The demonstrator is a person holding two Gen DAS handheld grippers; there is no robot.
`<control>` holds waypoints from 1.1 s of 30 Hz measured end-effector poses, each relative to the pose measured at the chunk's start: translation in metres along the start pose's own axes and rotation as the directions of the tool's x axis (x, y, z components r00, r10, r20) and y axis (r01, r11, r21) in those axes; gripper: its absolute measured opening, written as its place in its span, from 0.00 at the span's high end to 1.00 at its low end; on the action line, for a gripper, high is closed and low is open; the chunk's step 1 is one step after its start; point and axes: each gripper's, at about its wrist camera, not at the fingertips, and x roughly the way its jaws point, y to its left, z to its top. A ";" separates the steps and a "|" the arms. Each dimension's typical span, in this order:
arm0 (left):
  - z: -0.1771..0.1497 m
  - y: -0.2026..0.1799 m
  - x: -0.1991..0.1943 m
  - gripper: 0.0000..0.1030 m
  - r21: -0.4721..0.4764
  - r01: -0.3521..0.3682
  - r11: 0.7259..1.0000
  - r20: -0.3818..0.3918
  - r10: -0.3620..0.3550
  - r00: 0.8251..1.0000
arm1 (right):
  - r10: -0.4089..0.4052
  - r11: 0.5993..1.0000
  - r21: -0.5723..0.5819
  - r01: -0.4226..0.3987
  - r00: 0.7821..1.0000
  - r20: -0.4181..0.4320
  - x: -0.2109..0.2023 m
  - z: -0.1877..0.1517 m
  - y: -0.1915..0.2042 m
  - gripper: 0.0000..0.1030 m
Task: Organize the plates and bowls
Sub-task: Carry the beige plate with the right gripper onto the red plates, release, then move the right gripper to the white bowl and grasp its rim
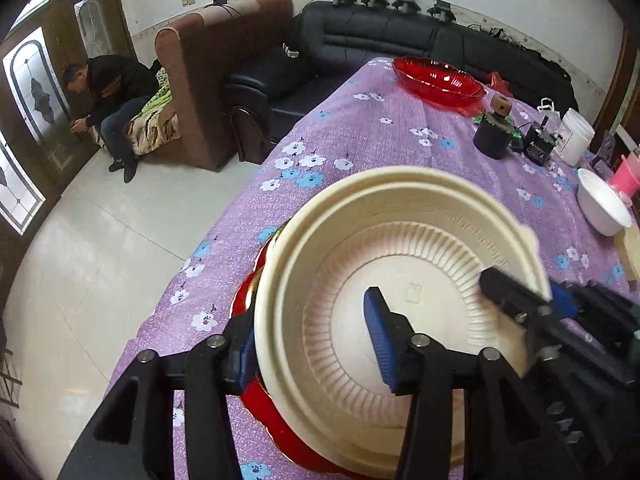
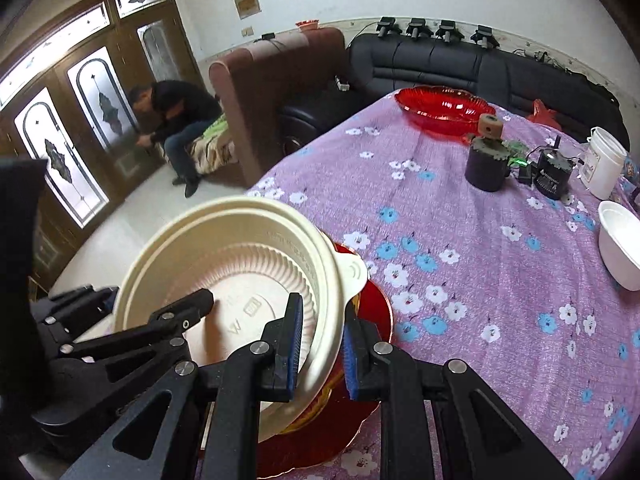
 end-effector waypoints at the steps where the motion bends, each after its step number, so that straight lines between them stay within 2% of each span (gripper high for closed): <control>1: 0.000 0.001 -0.003 0.50 -0.003 0.005 1.000 0.007 -0.005 1.000 | -0.012 1.000 -0.011 0.012 1.000 -0.003 0.003 -0.002 0.001 0.82; 4: 0.001 0.007 -0.014 0.35 -0.021 0.041 0.999 0.034 -0.040 0.999 | -0.013 1.000 -0.019 0.013 1.000 0.005 0.002 -0.004 0.001 0.82; 6: 0.003 0.014 -0.021 0.35 -0.046 0.081 0.996 0.054 -0.078 0.995 | -0.008 1.000 -0.016 0.008 1.000 0.005 0.002 -0.005 0.000 0.82; 9: 0.001 0.024 -0.031 0.35 -0.084 0.102 0.991 0.074 -0.096 0.993 | 0.005 0.999 -0.042 -0.004 1.000 0.016 0.001 -0.006 0.002 0.81; 12: -0.005 0.031 -0.048 0.35 -0.098 0.110 0.989 0.113 -0.099 0.989 | 0.002 0.998 -0.059 0.000 0.999 0.032 -0.001 -0.009 0.007 0.69; 14: -0.011 0.033 -0.059 0.34 -0.106 0.114 0.988 0.141 -0.099 0.985 | 0.001 0.997 -0.080 0.004 0.998 0.057 -0.004 -0.010 0.011 0.50; 17: -0.020 0.036 -0.073 0.31 -0.115 0.127 0.985 0.175 -0.106 0.979 | -0.053 0.990 -0.126 0.067 0.993 0.107 -0.009 -0.012 0.021 0.46; 20: -0.029 0.034 -0.085 0.31 -0.119 0.139 0.983 0.206 -0.113 0.972 | -0.065 0.985 -0.147 0.088 0.986 0.151 -0.018 -0.014 0.027 0.45; 22: -0.034 0.031 -0.094 0.26 -0.116 0.145 0.983 0.227 -0.116 0.967 | -0.055 0.986 -0.145 0.080 0.984 0.171 -0.025 -0.015 0.028 0.42; 23: -0.037 0.030 -0.097 0.25 -0.115 0.144 0.983 0.235 -0.114 0.965 | -0.049 0.987 -0.143 0.074 0.984 0.173 -0.029 -0.015 0.027 0.39; 28: -0.052 0.011 -0.112 0.24 -0.077 0.087 0.993 0.279 -0.062 0.958 | -0.058 0.989 -0.119 0.084 0.976 0.209 -0.051 -0.021 0.013 0.38; 33: -0.073 -0.022 -0.127 0.22 -0.004 0.019 1.000 0.340 -0.017 0.940 | -0.132 0.986 -0.061 0.157 0.944 0.302 -0.090 -0.039 -0.020 0.38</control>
